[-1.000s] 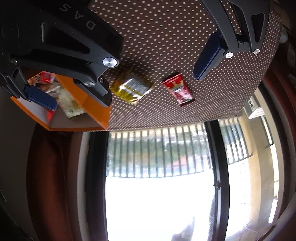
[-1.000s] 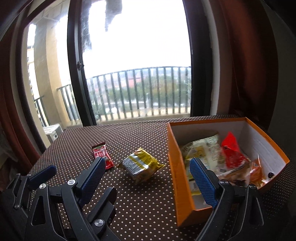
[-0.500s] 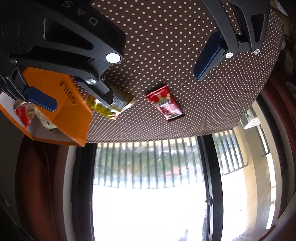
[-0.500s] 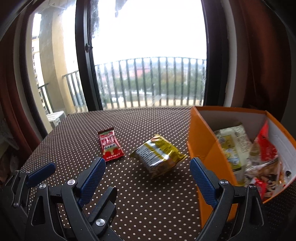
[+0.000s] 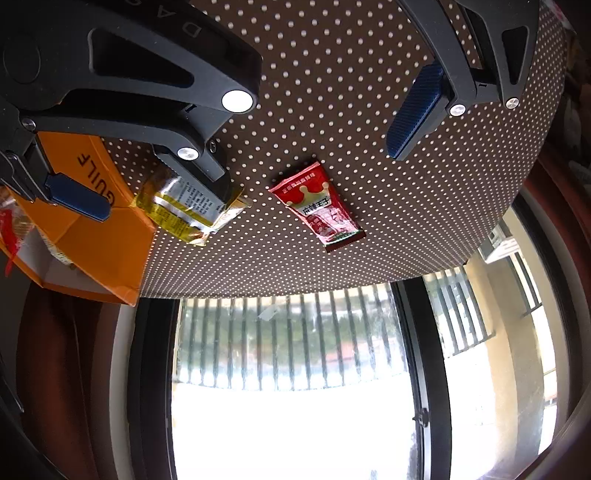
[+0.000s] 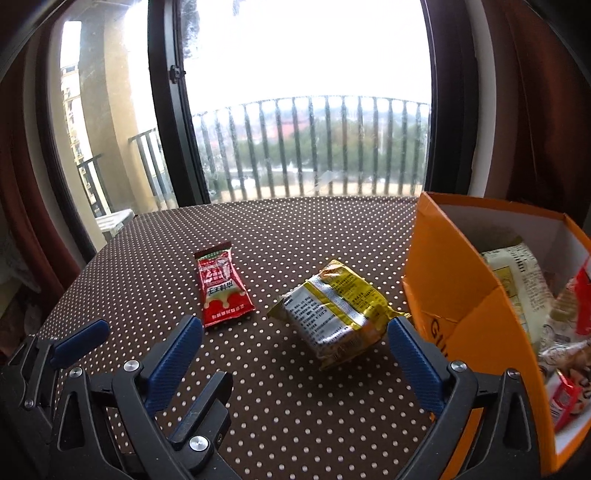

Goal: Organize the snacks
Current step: 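Grasp the yellow-silver chip bag with the right tool while the left tool grasps the red candy bar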

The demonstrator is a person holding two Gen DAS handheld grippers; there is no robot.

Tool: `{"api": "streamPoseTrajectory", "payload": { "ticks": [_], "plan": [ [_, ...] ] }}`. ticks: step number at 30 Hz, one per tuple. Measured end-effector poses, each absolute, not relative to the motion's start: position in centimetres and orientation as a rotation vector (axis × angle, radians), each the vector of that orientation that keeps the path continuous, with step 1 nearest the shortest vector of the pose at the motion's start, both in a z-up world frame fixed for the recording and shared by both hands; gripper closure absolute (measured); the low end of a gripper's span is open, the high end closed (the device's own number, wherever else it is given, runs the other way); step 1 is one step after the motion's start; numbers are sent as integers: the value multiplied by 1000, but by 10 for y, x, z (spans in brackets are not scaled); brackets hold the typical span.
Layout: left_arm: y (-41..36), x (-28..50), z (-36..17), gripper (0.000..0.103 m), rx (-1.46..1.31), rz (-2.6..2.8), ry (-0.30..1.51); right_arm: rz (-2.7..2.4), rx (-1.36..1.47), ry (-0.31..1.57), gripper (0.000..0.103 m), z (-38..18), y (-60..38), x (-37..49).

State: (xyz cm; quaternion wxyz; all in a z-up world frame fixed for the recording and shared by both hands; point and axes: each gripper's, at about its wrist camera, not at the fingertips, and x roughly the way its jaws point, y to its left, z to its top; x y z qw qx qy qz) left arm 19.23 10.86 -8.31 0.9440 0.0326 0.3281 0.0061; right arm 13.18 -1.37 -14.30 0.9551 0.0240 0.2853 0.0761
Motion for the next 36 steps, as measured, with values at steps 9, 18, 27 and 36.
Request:
{"api": "streamPoseTrajectory", "payload": {
  "ticks": [9,18,27,36],
  "plan": [
    [108,229,-80,1,125,-15,712,125,67,616,0,-143,-14,164],
    [107,265,-80,1,155,-33,731,71,90,628,0,-144,-19,194],
    [106,284,-104,1,138,-55,818,11,66,708,0,-162,-23,216],
    [110,294,-125,1,115,-71,872,-1,69,748,0,-177,-26,218]
  ]
}}
